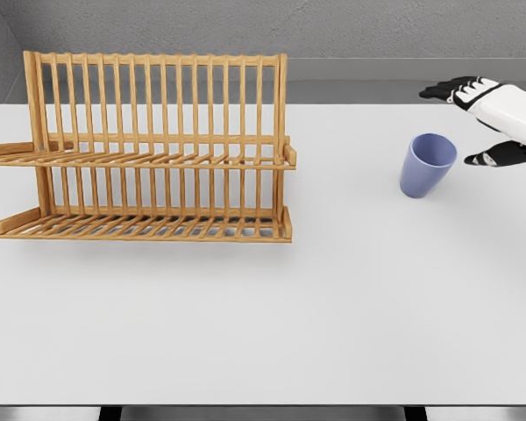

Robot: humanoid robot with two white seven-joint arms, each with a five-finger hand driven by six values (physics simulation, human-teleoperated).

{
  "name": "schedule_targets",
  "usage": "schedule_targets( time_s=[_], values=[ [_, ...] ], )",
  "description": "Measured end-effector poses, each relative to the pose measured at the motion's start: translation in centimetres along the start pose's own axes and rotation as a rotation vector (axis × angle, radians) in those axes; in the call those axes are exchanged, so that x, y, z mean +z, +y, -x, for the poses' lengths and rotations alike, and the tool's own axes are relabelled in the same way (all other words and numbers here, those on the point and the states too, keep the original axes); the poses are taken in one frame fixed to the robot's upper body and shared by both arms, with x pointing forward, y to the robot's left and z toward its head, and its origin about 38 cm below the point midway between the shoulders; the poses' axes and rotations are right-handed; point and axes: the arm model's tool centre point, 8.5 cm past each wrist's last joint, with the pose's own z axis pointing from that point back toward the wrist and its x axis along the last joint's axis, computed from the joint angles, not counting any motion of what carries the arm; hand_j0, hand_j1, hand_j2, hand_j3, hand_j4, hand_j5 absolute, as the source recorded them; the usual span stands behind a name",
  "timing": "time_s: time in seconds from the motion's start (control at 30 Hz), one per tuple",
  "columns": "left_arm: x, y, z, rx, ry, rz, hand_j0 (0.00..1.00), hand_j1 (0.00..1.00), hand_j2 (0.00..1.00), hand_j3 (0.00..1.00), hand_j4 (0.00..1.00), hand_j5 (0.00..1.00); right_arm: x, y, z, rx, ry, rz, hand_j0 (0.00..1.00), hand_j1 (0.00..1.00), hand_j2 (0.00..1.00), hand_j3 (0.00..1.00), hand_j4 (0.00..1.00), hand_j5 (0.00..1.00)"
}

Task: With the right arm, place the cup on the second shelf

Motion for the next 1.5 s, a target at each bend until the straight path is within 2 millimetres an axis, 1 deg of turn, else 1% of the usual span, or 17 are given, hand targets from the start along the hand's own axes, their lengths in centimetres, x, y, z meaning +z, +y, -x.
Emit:
schedule_targets(
  time_s=[0.07,0.1,0.17,0.23,0.27,0.3,0.37,0.5,0.57,0.6,0.67,0.77,0.97,1.0,1.23,1.3,1.5],
  values=[
    [0.0,0.0,0.0,0.000,0.000,0.000,1.00,1.00,1.00,1.00,1.00,1.00,0.0,-0.2,-0.1,0.003,-0.003,0.006,1.00,1.00,1.00,1.00,1.00,1.00],
    [0.0,0.0,0.0,0.000,0.000,0.000,1.00,1.00,1.00,1.00,1.00,1.00,0.2,0.1,0.0,-0.001,0.001,0.000,1.00,1.00,1.00,1.00,1.00,1.00],
    [0.0,0.0,0.0,0.000,0.000,0.000,1.00,1.00,1.00,1.00,1.00,1.00,0.3,-0.4,0.3,0.008,0.017,-0.028,1.00,1.00,1.00,1.00,1.00,1.00],
    [0.0,0.0,0.0,0.000,0.000,0.000,1.00,1.00,1.00,1.00,1.00,1.00,0.0,-2.0,0.5,0.039,0.041,-0.128,1.00,1.00,1.00,1.00,1.00,1.00],
    [0.0,0.0,0.0,0.000,0.000,0.000,1.00,1.00,1.00,1.00,1.00,1.00,-0.1,-2.0,0.6,0.041,0.049,-0.177,1.00,1.00,1.00,1.00,1.00,1.00],
    [0.0,0.0,0.0,0.000,0.000,0.000,1.00,1.00,1.00,1.00,1.00,1.00,-0.4,-2.7,0.5,0.049,0.052,-0.197,1.00,1.00,1.00,1.00,1.00,1.00],
    [0.0,0.0,0.0,0.000,0.000,0.000,1.00,1.00,1.00,1.00,1.00,1.00,-1.2,-3.0,0.8,0.039,0.059,-0.219,1.00,1.00,1.00,1.00,1.00,1.00],
    [0.0,0.0,0.0,0.000,0.000,0.000,1.00,1.00,1.00,1.00,1.00,1.00,-2.8,-1.8,1.7,-0.002,0.073,-0.268,1.00,1.00,1.00,1.00,1.00,1.00],
    [0.0,0.0,0.0,0.000,0.000,0.000,1.00,1.00,1.00,1.00,1.00,1.00,-3.8,-1.0,2.1,-0.023,0.074,-0.291,1.00,1.00,1.00,1.00,1.00,1.00],
    [0.0,0.0,0.0,0.000,0.000,0.000,1.00,1.00,1.00,1.00,1.00,1.00,-4.2,-0.2,2.2,-0.036,0.076,-0.308,1.00,1.00,1.00,1.00,1.00,1.00],
    [0.0,0.0,0.0,0.000,0.000,0.000,1.00,1.00,1.00,1.00,1.00,1.00,-4.7,1.3,2.5,-0.061,0.079,-0.337,1.00,1.00,1.00,1.00,1.00,1.00],
    [0.0,0.0,0.0,0.000,0.000,0.000,1.00,1.00,1.00,1.00,1.00,1.00,-5.0,2.5,3.0,-0.085,0.091,-0.358,1.00,1.00,1.00,1.00,1.00,1.00],
    [0.0,0.0,0.0,0.000,0.000,0.000,1.00,1.00,1.00,1.00,1.00,1.00,-5.6,2.9,3.6,-0.097,0.110,-0.365,1.00,1.00,1.00,1.00,1.00,1.00],
    [0.0,0.0,0.0,0.000,0.000,0.000,1.00,1.00,1.00,1.00,1.00,1.00,-5.8,2.7,3.6,-0.094,0.110,-0.363,1.00,1.00,1.00,1.00,1.00,1.00],
    [0.0,0.0,0.0,0.000,0.000,0.000,1.00,1.00,1.00,1.00,1.00,1.00,-6.1,4.1,3.9,-0.107,0.120,-0.396,1.00,1.00,1.00,1.00,1.00,1.00],
    [0.0,0.0,0.0,0.000,0.000,0.000,1.00,1.00,1.00,1.00,1.00,1.00,-6.2,3.9,4.0,-0.105,0.123,-0.394,1.00,1.00,1.00,1.00,1.00,1.00],
    [0.0,0.0,0.0,0.000,0.000,0.000,1.00,1.00,1.00,1.00,1.00,1.00,-6.5,4.3,4.3,-0.119,0.131,-0.397,1.00,1.00,1.00,1.00,1.00,1.00]
  ],
)
